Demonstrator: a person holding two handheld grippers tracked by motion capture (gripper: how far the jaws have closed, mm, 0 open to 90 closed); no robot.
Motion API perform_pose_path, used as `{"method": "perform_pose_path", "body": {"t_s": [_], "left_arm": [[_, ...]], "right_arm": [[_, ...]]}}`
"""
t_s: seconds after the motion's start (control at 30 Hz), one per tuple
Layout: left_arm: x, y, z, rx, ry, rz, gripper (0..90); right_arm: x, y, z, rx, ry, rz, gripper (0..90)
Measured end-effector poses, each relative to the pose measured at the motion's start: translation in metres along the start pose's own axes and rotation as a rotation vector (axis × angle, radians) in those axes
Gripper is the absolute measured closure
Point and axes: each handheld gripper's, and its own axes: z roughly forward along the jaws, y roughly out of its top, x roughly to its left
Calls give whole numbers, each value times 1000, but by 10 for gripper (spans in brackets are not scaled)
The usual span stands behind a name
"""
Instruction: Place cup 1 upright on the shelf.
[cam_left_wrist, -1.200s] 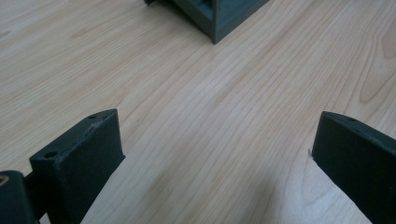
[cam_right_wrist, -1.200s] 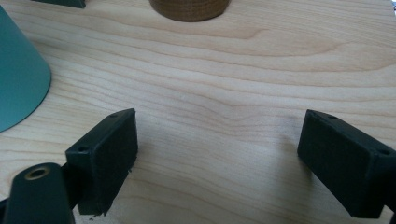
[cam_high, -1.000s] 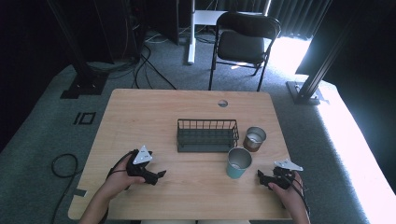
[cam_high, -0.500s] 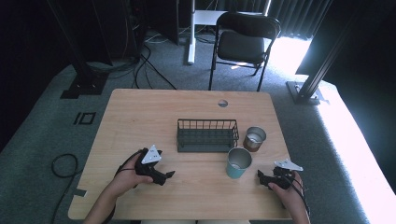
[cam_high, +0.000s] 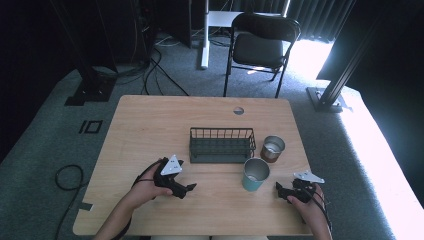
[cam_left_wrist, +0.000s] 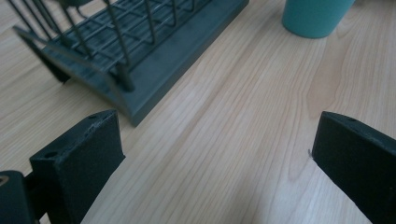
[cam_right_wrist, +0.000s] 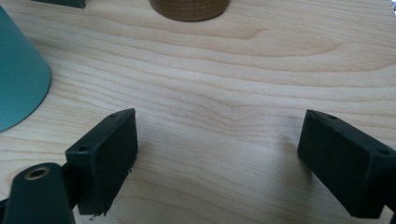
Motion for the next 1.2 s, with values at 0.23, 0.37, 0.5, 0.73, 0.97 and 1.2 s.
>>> {"method": "perform_pose_path", "body": {"t_s": [0.23, 0.37, 0.5, 0.73, 0.97, 1.2], "left_arm": [[-8, 8, 13, -15, -36, 21, 24], [-12, 13, 19, -29, -42, 23, 24], [-15, 18, 25, -35, -59, 27, 25], [-21, 27, 34, -55, -90, 40, 25], [-27, 36, 42, -65, -117, 60, 25], [-33, 46, 51, -85, -138, 76, 25]], "right_arm": [[0, 0, 0, 0, 0, 0, 117], [0, 0, 0, 0, 0, 0, 117], [0, 0, 0, 0, 0, 0, 117], [0, 0, 0, 0, 0, 0, 117], [0, 0, 0, 0, 0, 0, 117], [0, 0, 0, 0, 0, 0, 117]]}}
